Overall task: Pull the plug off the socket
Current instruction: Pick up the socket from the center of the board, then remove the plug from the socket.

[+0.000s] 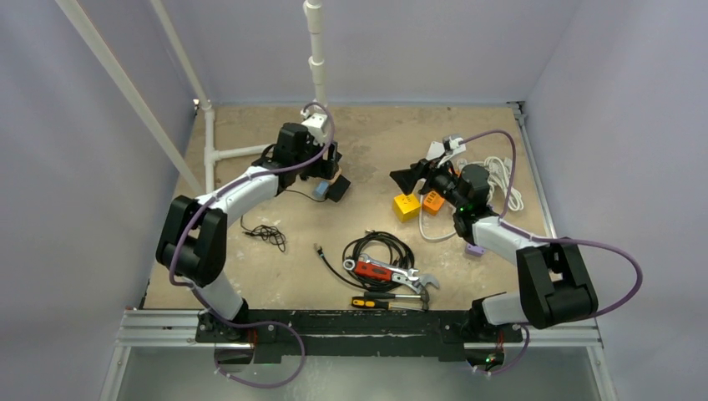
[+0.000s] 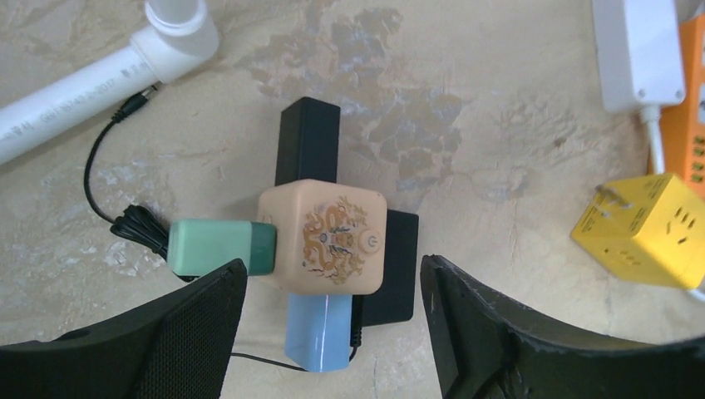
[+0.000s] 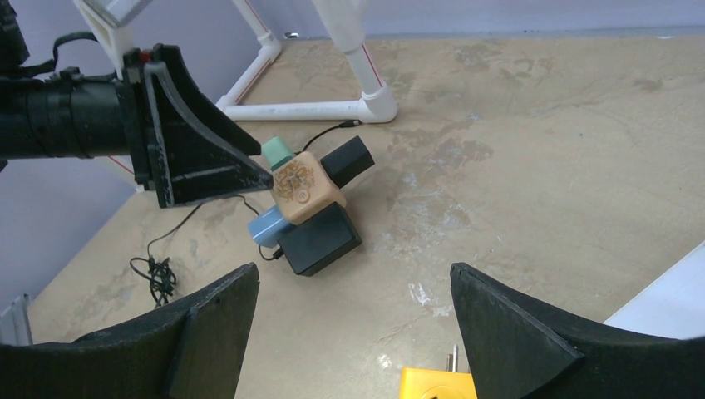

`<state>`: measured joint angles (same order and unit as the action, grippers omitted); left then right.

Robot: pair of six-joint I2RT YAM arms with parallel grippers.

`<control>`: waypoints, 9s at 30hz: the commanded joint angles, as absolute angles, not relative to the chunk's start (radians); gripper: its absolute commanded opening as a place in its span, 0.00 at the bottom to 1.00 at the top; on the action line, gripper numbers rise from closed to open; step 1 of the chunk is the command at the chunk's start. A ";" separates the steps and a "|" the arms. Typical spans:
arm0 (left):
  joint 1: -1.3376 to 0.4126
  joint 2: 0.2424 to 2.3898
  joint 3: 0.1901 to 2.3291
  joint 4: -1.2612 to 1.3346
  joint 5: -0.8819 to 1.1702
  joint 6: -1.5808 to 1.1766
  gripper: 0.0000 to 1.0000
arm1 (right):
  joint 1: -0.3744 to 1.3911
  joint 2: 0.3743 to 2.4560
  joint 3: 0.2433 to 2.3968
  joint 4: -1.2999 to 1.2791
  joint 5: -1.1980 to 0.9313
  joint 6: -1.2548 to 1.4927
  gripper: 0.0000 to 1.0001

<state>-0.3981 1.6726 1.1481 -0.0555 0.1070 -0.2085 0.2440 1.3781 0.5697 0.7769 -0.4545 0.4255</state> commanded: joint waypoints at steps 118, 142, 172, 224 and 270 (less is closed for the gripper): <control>-0.818 1.017 0.802 0.031 0.207 0.114 0.00 | 0.467 1.165 0.545 0.668 -0.617 0.924 0.67; -0.834 1.027 0.794 0.040 0.206 0.111 0.00 | 0.529 1.280 0.544 0.801 -0.567 0.987 0.62; -0.862 1.088 0.829 0.002 0.068 0.102 0.00 | 0.596 1.187 0.536 0.789 -0.325 1.063 0.03; -0.866 1.054 0.795 0.007 0.231 0.145 0.00 | 0.618 1.024 0.535 0.692 -0.296 1.032 0.00; -0.938 1.070 0.817 -0.078 0.201 0.211 0.00 | 0.542 1.124 0.519 0.728 -0.377 0.997 0.00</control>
